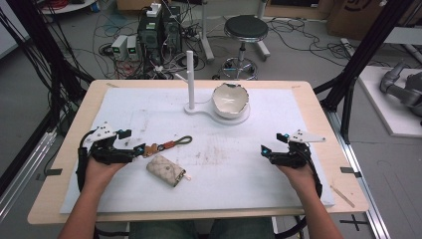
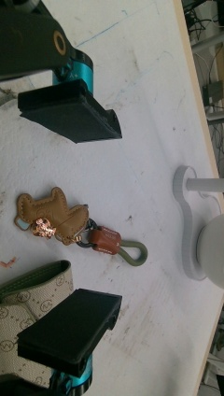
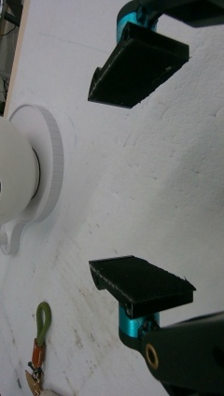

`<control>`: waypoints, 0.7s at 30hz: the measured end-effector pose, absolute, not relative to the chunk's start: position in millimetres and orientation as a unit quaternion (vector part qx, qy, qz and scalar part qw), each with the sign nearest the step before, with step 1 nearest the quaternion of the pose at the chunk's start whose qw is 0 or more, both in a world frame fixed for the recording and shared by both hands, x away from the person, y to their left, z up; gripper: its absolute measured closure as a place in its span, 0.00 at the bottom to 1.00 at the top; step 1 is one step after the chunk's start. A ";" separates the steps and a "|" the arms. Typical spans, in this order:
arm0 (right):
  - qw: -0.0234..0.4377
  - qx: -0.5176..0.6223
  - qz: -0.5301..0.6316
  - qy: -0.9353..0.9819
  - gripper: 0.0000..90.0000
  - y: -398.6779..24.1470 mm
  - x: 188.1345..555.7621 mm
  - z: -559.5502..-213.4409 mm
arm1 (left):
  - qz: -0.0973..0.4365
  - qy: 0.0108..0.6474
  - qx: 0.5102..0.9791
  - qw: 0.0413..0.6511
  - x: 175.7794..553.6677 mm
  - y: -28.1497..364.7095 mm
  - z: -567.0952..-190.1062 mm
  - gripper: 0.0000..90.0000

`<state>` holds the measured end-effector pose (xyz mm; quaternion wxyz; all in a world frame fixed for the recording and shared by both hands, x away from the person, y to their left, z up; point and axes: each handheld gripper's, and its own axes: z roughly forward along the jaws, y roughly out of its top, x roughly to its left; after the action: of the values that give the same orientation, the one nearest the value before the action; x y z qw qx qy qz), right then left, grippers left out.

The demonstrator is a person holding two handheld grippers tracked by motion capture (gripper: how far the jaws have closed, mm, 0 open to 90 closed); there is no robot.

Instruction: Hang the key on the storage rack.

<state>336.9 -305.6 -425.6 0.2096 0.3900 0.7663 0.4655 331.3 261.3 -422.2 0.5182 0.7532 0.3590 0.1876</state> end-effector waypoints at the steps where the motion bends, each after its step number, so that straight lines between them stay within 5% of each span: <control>1: 0.210 0.389 0.465 0.767 0.19 -305.5 337.1 -425.8 | 0.188 0.359 0.754 0.517 331.3 261.7 -422.6 0.19; 21: 0.207 0.382 0.455 0.778 0.19 -301.9 334.3 -427.8 | 0.186 0.372 0.758 0.504 338.4 259.7 -423.1 0.19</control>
<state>334.3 -301.9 -427.8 0.2069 0.3817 0.7777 0.4546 338.4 259.7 -423.1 0.5036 0.7575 0.3716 0.1855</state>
